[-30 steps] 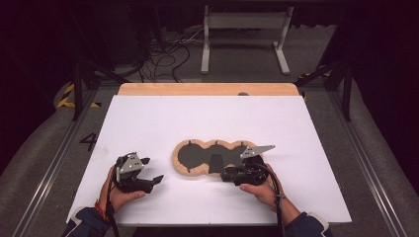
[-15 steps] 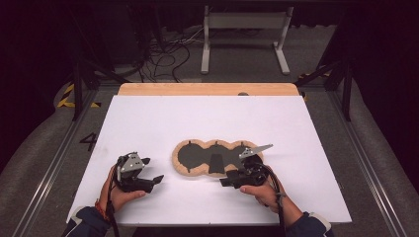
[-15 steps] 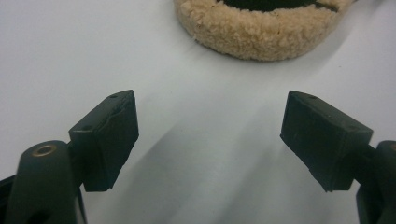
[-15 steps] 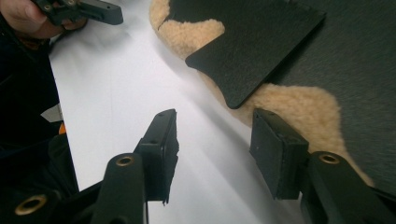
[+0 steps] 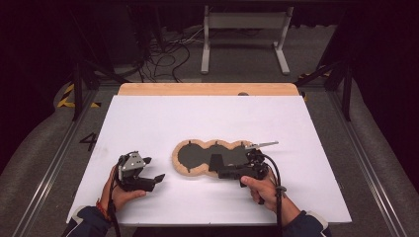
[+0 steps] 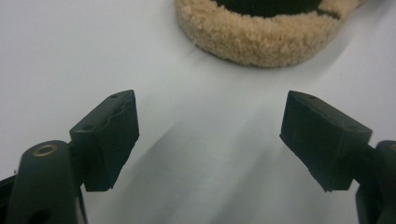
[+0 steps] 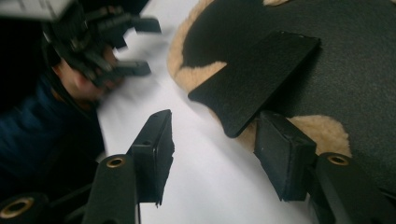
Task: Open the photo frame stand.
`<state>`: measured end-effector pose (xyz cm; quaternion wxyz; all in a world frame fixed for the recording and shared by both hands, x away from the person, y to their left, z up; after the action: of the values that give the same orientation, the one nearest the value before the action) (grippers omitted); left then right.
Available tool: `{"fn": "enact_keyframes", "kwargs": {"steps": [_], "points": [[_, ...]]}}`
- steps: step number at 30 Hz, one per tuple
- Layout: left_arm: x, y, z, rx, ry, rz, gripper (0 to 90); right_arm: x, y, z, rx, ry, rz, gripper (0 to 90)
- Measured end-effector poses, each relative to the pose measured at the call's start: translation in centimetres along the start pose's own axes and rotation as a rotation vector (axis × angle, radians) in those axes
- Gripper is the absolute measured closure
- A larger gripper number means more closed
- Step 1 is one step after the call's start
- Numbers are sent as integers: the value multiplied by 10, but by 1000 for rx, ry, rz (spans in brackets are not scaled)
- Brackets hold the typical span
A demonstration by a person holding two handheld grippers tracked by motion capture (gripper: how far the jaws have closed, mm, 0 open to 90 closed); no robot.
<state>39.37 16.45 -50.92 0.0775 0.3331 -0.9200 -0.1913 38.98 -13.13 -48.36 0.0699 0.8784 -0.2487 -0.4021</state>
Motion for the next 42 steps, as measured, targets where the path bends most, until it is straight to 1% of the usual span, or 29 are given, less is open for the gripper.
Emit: {"fn": "enact_keyframes", "kwargs": {"steps": [4,5,6,7,8,10,11,12,13,14,15,16,17,18,20,21,23,25,26,27,28,30,31,32,33,36,38,40,42], "points": [[-1,-6,-7,14,11,11,203,3,-2,-4,44,-98,-1,479],[-1,-7,-9,21,25,19,203,4,-3,-5,56,-118,1,479],[-1,-9,-11,34,57,37,204,5,-4,-6,66,-129,4,486],[-3,-10,-14,44,65,52,212,5,-6,-8,78,-155,11,499],[-3,-11,-17,60,85,62,212,6,-8,-8,86,-170,15,501],[-3,-12,-24,82,125,89,209,9,-12,-9,103,-188,31,547],[-3,-14,-26,85,133,97,204,10,-14,-9,112,-200,26,544],[-4,-15,-28,84,130,100,204,11,-15,-9,115,-210,21,542],[-4,-17,-28,79,134,98,203,11,-15,-9,117,-217,19,542],[-4,-20,-29,72,121,104,200,11,-15,-9,119,-217,18,543],[-4,-23,-28,62,120,100,197,11,-15,-9,119,-214,18,544],[-4,-26,-28,52,124,112,193,12,-15,-9,119,-211,16,548],[-5,-30,-27,39,117,113,189,12,-15,-8,118,-218,19,552],[-5,-33,-26,28,124,114,184,12,-15,-8,116,-218,22,555],[-4,-39,-24,0,110,134,176,11,-14,-8,110,-217,25,570],[-4,-41,-23,-8,113,130,174,11,-14,-7,106,-215,25,574],[-3,-47,-21,-31,119,145,174,12,-14,-7,102,-212,18,575],[-4,-51,-21,-26,130,159,149,12,-14,-7,101,-205,20,575],[-5,-52,-22,-29,156,171,146,12,-14,-7,101,-206,20,576],[-5,-52,-22,-29,156,171,143,12,-14,-7,101,-206,20,576],[-7,-53,-23,-23,186,173,143,12,-14,-7,102,-211,18,576],[-9,-55,-26,-16,210,188,145,12,-14,-8,105,-221,16,574],[-10,-56,-27,-21,211,190,151,12,-15,-8,110,-234,17,565],[-8,-58,-27,-26,200,191,155,13,-16,-9,115,-240,17,559],[-7,-59,-27,-24,200,199,157,12,-17,-9,121,-254,16,550],[-5,-60,-28,-24,153,224,207,12,-20,-10,126,-267,21,542],[-2,-60,-28,-26,173,230,224,12,-21,-11,136,-282,25,541],[-1,-60,-28,-27,174,231,224,12,-23,-11,143,-293,26,549],[-2,-61,-28,-28,179,227,213,12,-23,-11,141,-293,31,565]]}}
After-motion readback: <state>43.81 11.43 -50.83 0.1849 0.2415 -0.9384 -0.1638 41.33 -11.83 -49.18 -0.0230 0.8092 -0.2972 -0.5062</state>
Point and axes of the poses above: each handheld gripper's, and its own axes: y roughly backward along the jaws, z roughly out of its underside, x roughly to its right, the point moved 7 cm from there along -y, roughly forward along the jaws, and after that the axes turned 15 degrees about x, right-handed, at the moved point
